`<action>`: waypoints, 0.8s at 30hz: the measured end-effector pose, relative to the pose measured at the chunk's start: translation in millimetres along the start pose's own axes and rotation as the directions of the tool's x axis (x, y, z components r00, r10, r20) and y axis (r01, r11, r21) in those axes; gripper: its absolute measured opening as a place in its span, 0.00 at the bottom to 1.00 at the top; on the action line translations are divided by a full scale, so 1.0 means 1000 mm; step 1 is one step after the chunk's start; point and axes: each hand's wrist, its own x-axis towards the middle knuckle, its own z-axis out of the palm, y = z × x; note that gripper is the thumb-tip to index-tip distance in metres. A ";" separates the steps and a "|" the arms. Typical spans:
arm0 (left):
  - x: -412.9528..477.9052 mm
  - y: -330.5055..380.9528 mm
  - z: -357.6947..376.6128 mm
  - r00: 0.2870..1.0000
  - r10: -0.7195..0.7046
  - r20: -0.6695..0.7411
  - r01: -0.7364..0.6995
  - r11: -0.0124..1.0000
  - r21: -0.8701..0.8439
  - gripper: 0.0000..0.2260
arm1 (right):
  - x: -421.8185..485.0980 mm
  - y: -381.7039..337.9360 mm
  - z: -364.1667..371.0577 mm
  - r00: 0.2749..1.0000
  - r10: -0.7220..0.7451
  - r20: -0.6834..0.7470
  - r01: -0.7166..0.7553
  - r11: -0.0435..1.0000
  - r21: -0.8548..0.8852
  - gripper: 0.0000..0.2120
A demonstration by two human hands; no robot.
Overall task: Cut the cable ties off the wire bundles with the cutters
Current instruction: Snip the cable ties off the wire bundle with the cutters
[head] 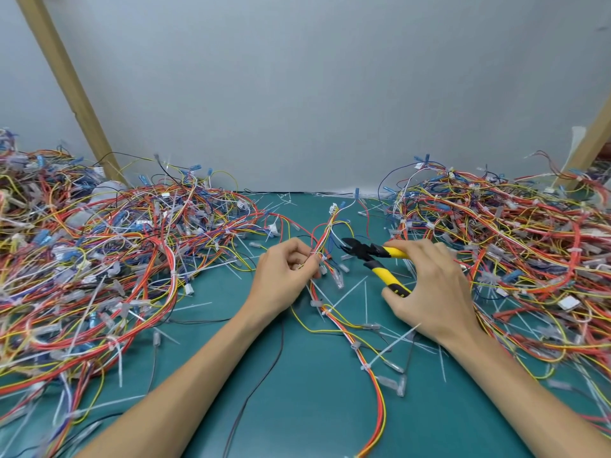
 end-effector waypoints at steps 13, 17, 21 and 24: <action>-0.001 0.001 0.001 0.999 0.049 0.017 -0.048 0.999 -0.017 0.11 | -0.002 -0.003 -0.001 0.990 -0.141 0.025 0.142 0.989 -0.050 0.33; -0.001 0.000 0.001 0.997 0.066 0.031 -0.065 0.998 -0.023 0.10 | -0.002 -0.004 -0.002 0.988 -0.149 0.036 0.151 0.987 -0.063 0.33; 0.000 -0.001 0.001 0.996 0.069 0.049 -0.067 0.997 -0.046 0.09 | -0.002 -0.005 -0.002 0.989 -0.143 0.050 0.145 0.988 -0.051 0.31; -0.001 0.000 0.000 0.996 0.076 0.050 -0.074 0.997 -0.036 0.09 | -0.002 -0.005 -0.002 0.989 -0.135 0.056 0.138 0.989 -0.047 0.29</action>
